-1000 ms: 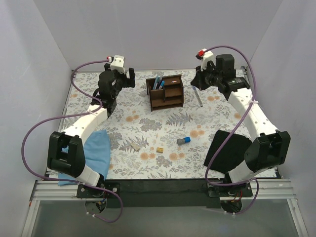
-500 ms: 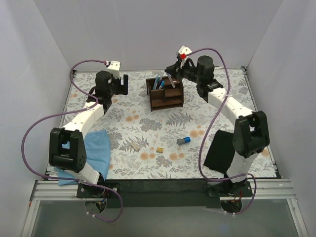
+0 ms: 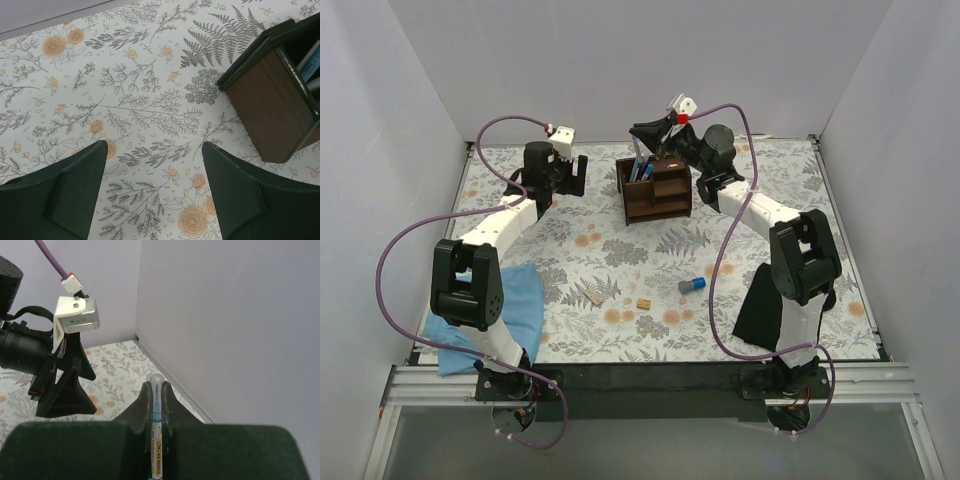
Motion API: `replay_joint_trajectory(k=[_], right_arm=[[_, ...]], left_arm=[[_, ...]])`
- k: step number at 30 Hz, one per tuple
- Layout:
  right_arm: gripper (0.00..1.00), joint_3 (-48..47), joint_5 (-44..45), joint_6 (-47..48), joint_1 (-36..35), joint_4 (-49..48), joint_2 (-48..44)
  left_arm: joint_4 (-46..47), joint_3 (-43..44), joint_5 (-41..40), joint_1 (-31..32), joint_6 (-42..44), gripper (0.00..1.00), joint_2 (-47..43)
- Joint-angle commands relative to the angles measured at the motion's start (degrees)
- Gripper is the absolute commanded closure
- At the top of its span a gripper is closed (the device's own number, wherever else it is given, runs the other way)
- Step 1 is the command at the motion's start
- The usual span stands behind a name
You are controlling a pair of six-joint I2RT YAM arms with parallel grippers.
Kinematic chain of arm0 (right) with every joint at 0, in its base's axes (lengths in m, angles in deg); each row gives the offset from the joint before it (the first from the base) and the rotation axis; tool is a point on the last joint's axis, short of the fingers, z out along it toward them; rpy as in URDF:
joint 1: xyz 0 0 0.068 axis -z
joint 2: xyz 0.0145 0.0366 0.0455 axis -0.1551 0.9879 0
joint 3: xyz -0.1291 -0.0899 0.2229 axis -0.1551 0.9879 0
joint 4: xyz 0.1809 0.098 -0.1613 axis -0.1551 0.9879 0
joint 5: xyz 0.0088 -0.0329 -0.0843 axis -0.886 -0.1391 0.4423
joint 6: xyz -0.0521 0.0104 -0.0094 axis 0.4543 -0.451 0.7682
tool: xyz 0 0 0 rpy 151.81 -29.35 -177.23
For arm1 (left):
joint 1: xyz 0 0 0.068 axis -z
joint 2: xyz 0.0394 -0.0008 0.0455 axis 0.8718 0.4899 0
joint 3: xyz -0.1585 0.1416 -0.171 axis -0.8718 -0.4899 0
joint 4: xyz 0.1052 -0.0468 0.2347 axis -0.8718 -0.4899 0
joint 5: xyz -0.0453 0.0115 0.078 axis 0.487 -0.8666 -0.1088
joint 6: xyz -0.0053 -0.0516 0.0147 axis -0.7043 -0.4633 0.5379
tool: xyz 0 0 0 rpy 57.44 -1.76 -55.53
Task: Sort the stationery into containers
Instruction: Place the pen in the storage box.
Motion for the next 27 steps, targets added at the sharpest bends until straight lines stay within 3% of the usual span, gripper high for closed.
replay_joint_trajectory(k=[1, 13, 23, 27], right_arm=[[0.99, -2.2, 2.7, -4.2, -0.2, -8.6, 2.1], [0.99, -1.9, 7.9, -8.1, -0.5, -12.1, 8.0], [0.99, -2.8, 5.7, -7.0, -1.1, -8.7, 9.7], [0.74, -0.8, 6.1, -6.5, -1.1, -8.1, 8.7]], left_arm=[[-1.3, 3.1, 1.3, 0.0, 0.3, 0.24, -0.1], [-0.7, 2.3, 0.3, -0.1, -2.3, 0.24, -0.7], [0.4, 4.4, 1.0, -1.3, -1.1, 0.24, 1.0], [0.7, 3.6, 0.8, -1.7, -1.0, 0.24, 0.3]])
